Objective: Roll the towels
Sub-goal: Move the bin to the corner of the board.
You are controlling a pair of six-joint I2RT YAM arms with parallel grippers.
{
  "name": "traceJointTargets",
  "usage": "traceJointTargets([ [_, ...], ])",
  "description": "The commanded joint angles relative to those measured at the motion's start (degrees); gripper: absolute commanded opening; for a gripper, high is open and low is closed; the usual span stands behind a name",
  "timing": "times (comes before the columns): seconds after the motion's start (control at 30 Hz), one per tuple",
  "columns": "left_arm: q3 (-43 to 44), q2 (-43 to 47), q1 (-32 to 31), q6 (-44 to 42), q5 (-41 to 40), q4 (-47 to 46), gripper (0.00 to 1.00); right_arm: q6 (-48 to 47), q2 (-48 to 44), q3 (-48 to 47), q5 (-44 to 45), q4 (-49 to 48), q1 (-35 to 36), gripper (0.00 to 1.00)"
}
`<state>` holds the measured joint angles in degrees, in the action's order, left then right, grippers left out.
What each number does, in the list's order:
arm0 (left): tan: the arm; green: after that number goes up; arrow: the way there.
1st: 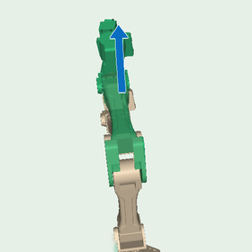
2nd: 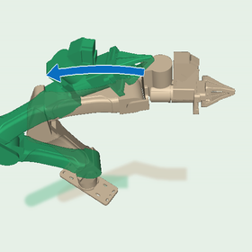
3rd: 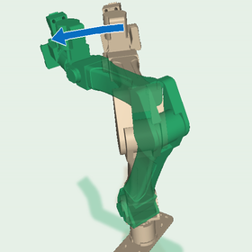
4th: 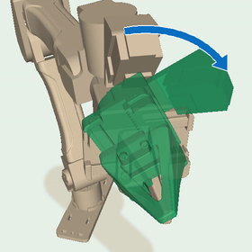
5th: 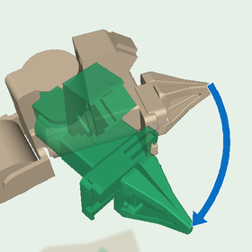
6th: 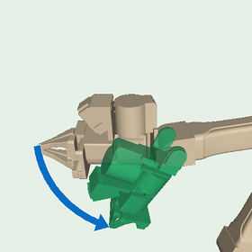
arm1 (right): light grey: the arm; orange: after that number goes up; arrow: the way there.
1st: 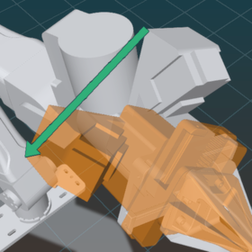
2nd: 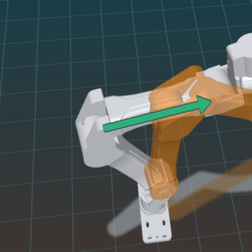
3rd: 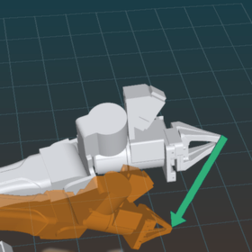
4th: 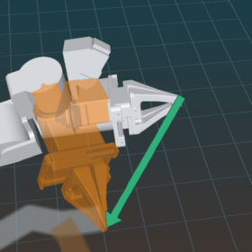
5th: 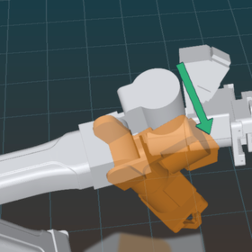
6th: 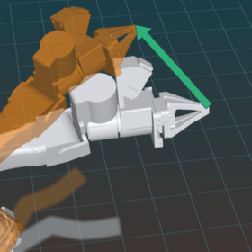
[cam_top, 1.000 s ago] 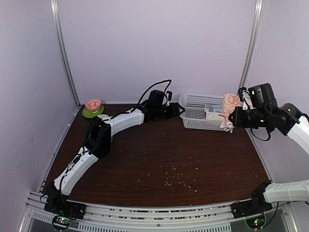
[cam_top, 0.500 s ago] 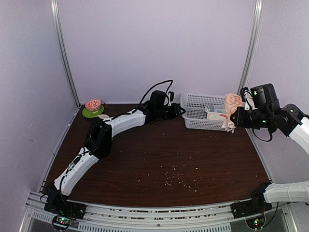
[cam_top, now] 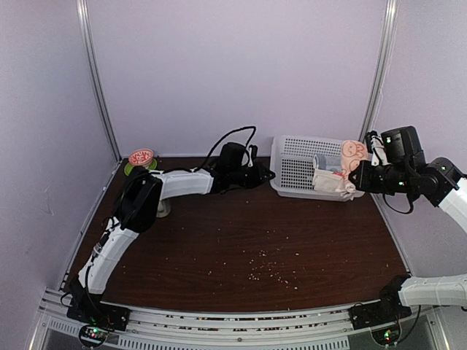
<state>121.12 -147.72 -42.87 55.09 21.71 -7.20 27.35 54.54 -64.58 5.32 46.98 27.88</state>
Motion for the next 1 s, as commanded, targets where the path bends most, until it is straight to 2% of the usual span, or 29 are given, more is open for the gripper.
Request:
traceJointTargets([
  [0.0,-10.6,8.9,-0.2,2.1,2.1,-5.9,0.00,0.8,-0.6,-1.1,-0.7,-2.0,-0.3,0.00],
  [0.2,-28.0,20.6,-0.7,6.5,4.5,-6.8,0.00,2.3,-0.4,0.4,-3.9,-4.9,-0.3,0.00],
  [0.53,-52.6,39.8,-2.5,3.1,6.7,-0.2,0.00,2.8,0.0,1.9,-16.1,-5.8,-0.2,0.00],
  [0.77,-63.3,49.9,-3.5,-2.3,7.7,7.7,0.00,3.2,-0.5,5.0,-26.1,-7.7,1.0,0.00],
  [0.97,-62.9,50.2,-3.4,-14.9,9.8,20.9,0.00,-4.2,2.7,2.2,-31.0,-1.9,4.6,0.00],
])
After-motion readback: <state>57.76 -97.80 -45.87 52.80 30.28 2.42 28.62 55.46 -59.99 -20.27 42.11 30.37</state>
